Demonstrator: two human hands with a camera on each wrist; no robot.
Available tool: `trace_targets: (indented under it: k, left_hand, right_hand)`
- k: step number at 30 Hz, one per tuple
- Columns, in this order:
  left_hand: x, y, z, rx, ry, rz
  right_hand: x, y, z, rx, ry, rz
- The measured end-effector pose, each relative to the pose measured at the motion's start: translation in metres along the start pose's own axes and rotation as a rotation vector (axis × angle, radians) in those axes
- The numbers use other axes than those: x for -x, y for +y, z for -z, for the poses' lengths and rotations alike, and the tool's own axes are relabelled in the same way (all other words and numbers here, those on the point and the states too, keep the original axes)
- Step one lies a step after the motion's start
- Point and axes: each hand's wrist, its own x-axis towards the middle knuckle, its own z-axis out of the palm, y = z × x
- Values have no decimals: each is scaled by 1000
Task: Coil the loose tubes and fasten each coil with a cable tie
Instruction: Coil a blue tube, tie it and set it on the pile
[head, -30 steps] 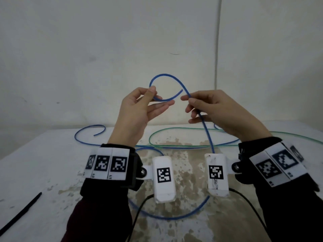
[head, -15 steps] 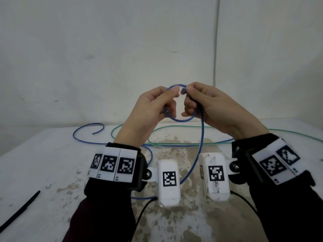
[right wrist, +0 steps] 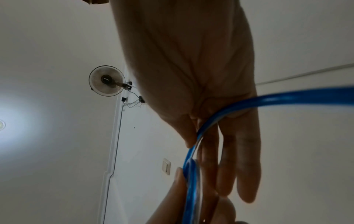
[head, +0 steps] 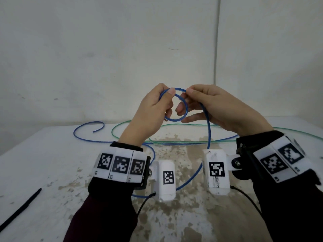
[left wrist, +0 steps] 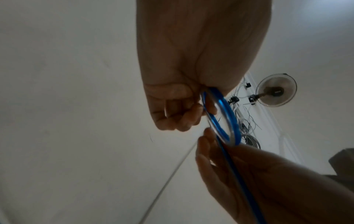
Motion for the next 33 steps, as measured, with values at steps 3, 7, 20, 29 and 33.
trace_targets:
  k: [3, 7, 20, 29, 33]
  left_hand:
    - [-1, -5, 0, -59, 35, -38]
    - [0, -8, 5, -133, 22, -77]
    - [2, -1, -3, -237, 338, -268]
    - [-1, 1, -4, -109, 94, -63]
    - [1, 9, -5, -101, -109, 34]
  right_hand:
    - [1, -1, 1, -25, -14, -30]
    - [2, -2, 10, -36, 72, -31]
    - [-4, 1, -14, -140, -62, -103]
    - [-8, 0, -8, -449, 67, -65]
    - [-7, 2, -5, -224, 53, -31]
